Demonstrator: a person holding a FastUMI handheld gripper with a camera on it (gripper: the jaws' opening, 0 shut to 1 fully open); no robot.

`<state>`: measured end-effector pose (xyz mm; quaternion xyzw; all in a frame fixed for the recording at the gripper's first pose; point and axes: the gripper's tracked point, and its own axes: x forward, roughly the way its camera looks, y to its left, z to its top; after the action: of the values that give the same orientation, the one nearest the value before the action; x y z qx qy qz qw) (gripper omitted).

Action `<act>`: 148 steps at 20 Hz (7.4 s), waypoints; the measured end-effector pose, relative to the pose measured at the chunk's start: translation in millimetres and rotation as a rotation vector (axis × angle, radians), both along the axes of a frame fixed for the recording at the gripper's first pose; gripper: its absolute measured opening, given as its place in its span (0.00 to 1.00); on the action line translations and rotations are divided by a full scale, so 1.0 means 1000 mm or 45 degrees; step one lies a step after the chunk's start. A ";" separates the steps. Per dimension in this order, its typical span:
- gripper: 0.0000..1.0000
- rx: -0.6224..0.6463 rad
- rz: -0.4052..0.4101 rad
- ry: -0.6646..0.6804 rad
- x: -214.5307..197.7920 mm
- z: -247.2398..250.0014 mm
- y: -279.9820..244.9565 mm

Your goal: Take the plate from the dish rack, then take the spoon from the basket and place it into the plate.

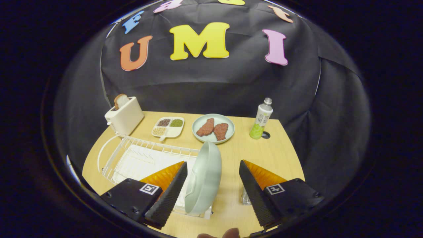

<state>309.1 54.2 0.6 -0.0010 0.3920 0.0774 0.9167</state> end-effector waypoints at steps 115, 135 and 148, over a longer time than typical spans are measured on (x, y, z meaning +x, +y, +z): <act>0.15 0.308 -0.138 -0.548 -0.043 -0.098 -0.134; 0.08 0.289 0.004 -0.827 -0.151 0.079 -0.053; 0.08 0.404 0.293 -0.604 -0.229 -0.009 0.088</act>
<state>79.7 142.5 -8.8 0.0798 0.1472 0.2384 0.9566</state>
